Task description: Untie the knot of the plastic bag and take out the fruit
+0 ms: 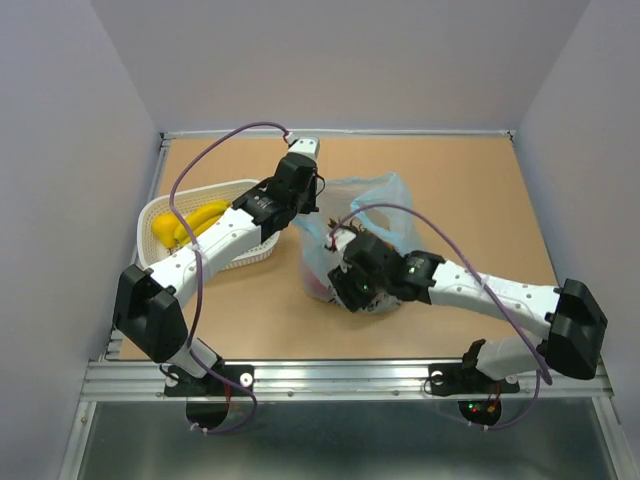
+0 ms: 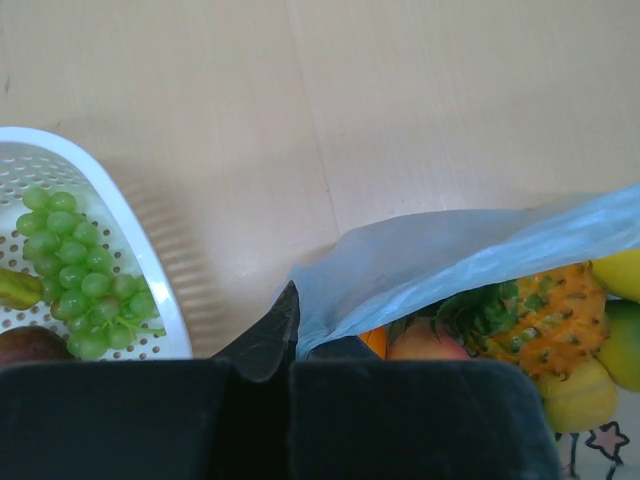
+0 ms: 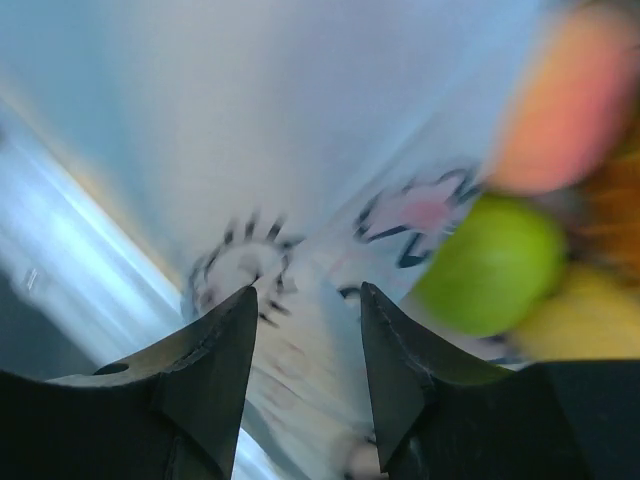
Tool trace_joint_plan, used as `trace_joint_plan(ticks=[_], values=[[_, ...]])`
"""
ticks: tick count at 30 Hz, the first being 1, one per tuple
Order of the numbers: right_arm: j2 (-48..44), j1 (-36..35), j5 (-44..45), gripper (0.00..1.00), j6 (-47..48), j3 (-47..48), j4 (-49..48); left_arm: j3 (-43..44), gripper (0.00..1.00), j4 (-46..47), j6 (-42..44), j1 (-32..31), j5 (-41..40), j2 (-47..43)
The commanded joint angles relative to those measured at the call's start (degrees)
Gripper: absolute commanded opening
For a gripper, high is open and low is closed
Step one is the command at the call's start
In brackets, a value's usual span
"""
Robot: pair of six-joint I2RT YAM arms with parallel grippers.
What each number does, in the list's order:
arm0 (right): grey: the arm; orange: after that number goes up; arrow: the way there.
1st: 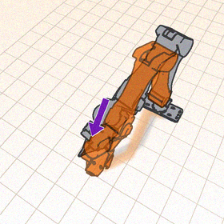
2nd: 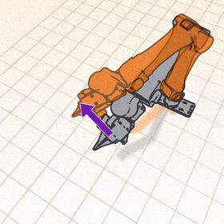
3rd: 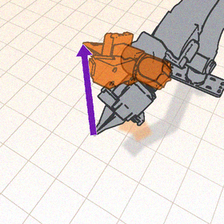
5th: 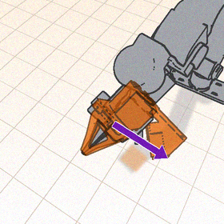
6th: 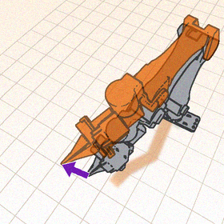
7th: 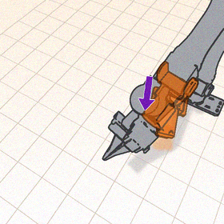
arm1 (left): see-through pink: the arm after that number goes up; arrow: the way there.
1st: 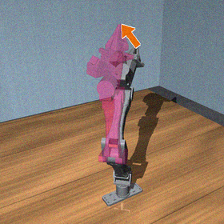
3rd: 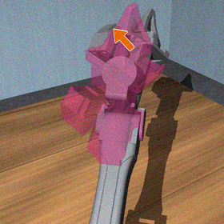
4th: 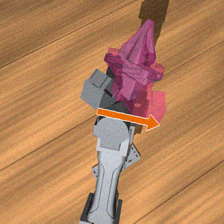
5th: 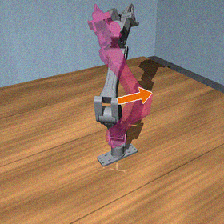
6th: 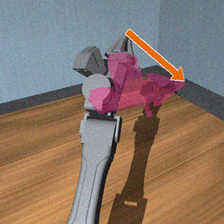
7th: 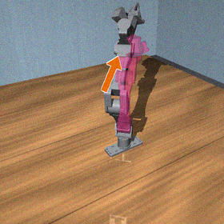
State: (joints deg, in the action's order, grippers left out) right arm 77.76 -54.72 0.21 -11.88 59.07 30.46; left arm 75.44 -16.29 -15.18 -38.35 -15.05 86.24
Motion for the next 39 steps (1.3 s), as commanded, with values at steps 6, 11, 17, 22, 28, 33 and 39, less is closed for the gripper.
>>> trace_joint_plan(ticks=[6,11,17,22,28,33,39], values=[[-2.7,-16.29,2.24,0.53,-12.64,-10.03,-3.56,-1.87,0.0,3.9,-2.92,1.87,0.27,-0.19],[-8.22,-16.38,12.87,0.56,-10.81,-3.45,-2.51,-2.4,0.0,3.55,-3.01,1.52,1.43,-1.42],[-12.98,-16.38,29.74,0.68,-6.76,3.86,-1.19,-4.24,0.19,3.29,-3.19,1.17,0.81,-5.55],[-15.52,-16.38,43.64,0.69,-7.72,1.32,-0.84,-6.79,0.61,1.88,-4.33,1.0,0.37,-12.31],[-19.57,-16.3,53.12,0.7,-12.28,-4.92,-0.84,-8.03,0.8,-1.63,-7.32,-0.93,-2.26,-21.01],[-21.68,-16.3,58.06,0.7,-18.96,-11.86,-0.84,-5.49,0.75,0.03,-7.58,-13.12,-6.83,-21.03],[-21.77,-16.03,61.93,0.51,-24.5,-15.64,-0.66,-4.16,0.74,3.98,-8.37,-18.16,-7.98,-12.95]])
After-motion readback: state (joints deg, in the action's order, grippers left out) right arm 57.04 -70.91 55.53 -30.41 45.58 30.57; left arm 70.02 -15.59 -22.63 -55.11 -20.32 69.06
